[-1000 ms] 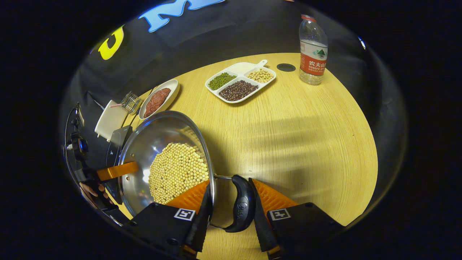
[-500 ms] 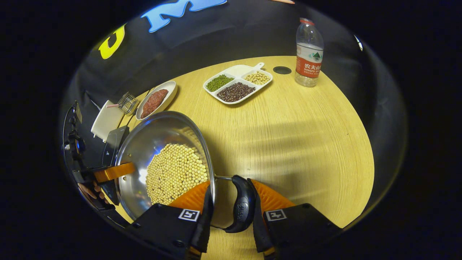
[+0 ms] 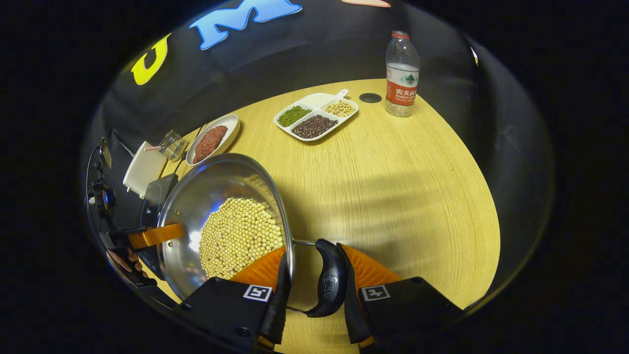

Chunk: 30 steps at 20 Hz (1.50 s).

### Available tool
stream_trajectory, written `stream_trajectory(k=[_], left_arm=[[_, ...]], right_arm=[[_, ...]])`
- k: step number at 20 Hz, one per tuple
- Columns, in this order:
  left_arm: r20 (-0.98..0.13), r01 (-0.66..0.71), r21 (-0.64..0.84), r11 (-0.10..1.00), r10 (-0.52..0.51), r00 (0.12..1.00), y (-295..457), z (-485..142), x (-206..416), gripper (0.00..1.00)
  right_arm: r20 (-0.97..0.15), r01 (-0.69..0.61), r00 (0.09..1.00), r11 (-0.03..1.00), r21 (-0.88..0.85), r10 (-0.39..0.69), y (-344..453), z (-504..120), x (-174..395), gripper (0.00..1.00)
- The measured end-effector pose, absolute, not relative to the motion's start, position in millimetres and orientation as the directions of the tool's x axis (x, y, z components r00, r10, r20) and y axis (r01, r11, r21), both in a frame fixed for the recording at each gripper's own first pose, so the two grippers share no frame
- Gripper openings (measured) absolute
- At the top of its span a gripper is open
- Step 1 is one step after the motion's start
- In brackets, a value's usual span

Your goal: First push the handle of the pot to place it horizontally, then grasp the pot with both hands and set it on the induction cooktop.

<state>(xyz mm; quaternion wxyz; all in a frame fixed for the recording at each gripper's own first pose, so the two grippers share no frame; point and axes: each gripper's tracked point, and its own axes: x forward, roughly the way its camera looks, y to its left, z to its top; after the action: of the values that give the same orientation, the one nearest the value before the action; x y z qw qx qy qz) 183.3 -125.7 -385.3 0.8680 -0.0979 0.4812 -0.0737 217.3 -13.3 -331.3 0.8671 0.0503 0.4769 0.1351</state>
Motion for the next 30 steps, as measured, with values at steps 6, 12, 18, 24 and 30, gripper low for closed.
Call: stream_trajectory(k=[6,12,18,24,30], left_arm=[[-0.823,0.058,-0.253,0.966,-0.247,0.512,-109,-365,157,0.55],[-0.824,0.058,-0.246,0.968,-0.24,0.514,-75,-345,141,0.47],[-0.818,0.049,-0.249,0.967,-0.238,0.523,-28,-333,136,0.51],[-0.814,0.034,-0.257,0.966,-0.235,0.531,15,-329,133,0.5],[-0.815,0.02,-0.249,0.968,-0.221,0.536,60,-327,137,0.51]], right_arm=[[-0.811,-0.166,0.518,0.963,0.214,0.27,-2,-310,177,0.48],[-0.81,-0.167,0.515,0.96,0.226,0.281,29,-296,153,0.48],[-0.804,-0.183,0.519,0.956,0.228,0.291,68,-286,141,0.48],[-0.799,-0.208,0.522,0.953,0.223,0.3,108,-281,137,0.52],[-0.798,-0.224,0.512,0.946,0.235,0.319,151,-280,135,0.48]])
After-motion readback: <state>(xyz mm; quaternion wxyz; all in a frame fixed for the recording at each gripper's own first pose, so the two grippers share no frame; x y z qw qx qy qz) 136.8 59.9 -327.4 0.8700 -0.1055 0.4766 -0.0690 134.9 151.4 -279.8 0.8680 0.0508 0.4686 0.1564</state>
